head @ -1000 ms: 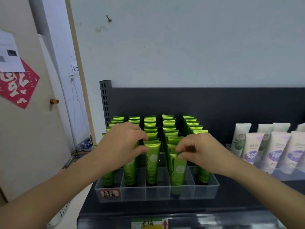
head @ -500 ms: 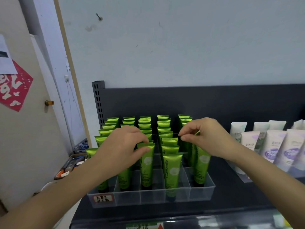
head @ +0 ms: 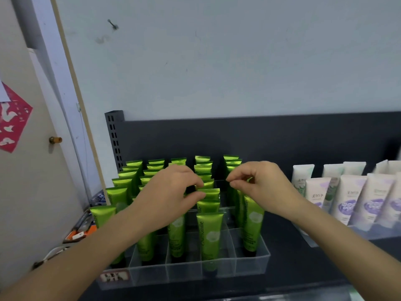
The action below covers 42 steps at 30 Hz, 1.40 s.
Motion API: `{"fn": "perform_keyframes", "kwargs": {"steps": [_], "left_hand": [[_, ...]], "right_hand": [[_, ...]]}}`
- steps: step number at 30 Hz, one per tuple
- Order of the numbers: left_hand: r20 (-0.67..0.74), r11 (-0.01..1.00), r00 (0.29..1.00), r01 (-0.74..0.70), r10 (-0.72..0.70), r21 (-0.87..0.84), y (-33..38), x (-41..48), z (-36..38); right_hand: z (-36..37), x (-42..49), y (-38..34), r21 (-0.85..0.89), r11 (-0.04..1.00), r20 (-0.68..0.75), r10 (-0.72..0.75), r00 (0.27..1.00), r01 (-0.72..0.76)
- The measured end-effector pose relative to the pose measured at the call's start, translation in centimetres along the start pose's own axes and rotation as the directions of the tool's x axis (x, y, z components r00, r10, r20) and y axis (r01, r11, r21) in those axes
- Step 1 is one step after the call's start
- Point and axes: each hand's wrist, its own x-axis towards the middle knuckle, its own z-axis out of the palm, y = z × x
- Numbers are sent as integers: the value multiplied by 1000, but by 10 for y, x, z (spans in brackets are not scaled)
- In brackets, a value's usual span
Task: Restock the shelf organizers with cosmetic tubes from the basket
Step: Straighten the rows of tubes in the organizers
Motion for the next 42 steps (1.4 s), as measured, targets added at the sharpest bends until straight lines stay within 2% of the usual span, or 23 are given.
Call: {"fn": "perform_keyframes", "kwargs": {"steps": [4,7,13,20,24,27,31,35,38,42], "left_hand": [[21,998,998,54,-54,-10,13,19,3],[-11,995,995,96,-96,-13,32,33,4],[-50,1000,999,19,-20,-4,108,68,22],[-33,1000,999,26,-26,-6,179,103,62],[18,998,998,60,-60,12,200,129,93],[51,994,993,109,-109,20,205,146,112],[101,985,980,169,-170,12,206,159,129],[114,977,973,208,-202,-44,204,162,133],[109,981,978,184,-178,-55,203,163,132],[179,981,969,182,-169,-61,201,169,135]], "right_hand": [[-16,-11,11,50,998,-14,-39,999,40],[-31,-19,23,27,996,31,-84,996,83],[-84,-25,52,-56,989,37,-134,990,136],[-171,-50,116,-205,978,29,-46,999,51],[-196,-58,166,-401,916,78,45,996,-10],[-202,-59,189,-457,890,133,64,989,3],[-194,-51,201,-413,909,233,38,972,64],[-183,-41,207,-342,939,307,72,949,40],[-182,-40,210,-294,956,276,87,957,-2],[-179,-41,212,-265,963,225,110,968,-48]]}}
